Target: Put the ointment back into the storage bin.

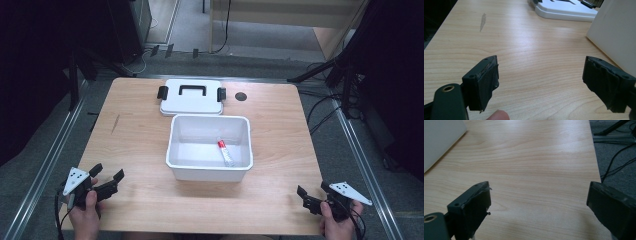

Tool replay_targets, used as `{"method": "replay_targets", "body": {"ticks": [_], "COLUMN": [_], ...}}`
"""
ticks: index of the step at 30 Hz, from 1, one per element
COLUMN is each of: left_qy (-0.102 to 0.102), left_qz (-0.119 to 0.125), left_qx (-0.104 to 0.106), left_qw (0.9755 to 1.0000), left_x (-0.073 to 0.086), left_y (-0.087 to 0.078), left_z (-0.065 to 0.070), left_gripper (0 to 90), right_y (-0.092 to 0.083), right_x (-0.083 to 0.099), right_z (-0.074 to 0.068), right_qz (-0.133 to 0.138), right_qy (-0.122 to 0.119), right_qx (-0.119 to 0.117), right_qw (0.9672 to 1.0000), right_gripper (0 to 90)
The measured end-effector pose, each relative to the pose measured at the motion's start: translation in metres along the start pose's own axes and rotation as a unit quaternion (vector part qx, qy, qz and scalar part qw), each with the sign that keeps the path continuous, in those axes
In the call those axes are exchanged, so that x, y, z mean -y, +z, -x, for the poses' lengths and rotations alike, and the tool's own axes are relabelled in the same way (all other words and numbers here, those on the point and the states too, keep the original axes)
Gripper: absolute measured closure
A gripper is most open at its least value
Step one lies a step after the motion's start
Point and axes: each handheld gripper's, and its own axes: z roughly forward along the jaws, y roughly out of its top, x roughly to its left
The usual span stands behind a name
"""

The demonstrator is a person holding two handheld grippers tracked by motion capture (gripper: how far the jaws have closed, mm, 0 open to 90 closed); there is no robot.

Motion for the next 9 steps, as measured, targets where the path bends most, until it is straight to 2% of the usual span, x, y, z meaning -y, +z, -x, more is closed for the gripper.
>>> {"method": "replay_targets", "body": {"ticks": [4,6,7,9], "left_qy": [0.003,0.005,0.005,0.005], "left_qz": [-0.001,-0.002,-0.003,-0.002], "left_qx": [-0.002,-0.002,-0.003,-0.003], "left_qw": [1.0000,1.0000,1.0000,1.0000], "left_x": [-0.0001,-0.0001,-0.0002,-0.0001], "left_y": [0.0004,0.0003,0.0004,0.0004], "left_z": [0.0007,0.0006,0.0008,0.0011], "left_gripper": [14.4,14.4,14.4,14.4], "right_y": [0.0002,0.0005,0.0025,0.0033], "right_x": [0.0006,0.0006,0.0003,0.0000], "right_z": [-0.0033,-0.0048,-0.0080,-0.0097], "right_qz": [-0.001,-0.004,-0.012,-0.017], "right_qy": [-0.002,-0.009,-0.023,-0.022], "right_qx": [-0.003,-0.001,0.006,0.006], "right_qw": [1.0000,1.0000,0.9996,0.9996], "right_gripper": [6.2,6.3,7.0,7.0]}}
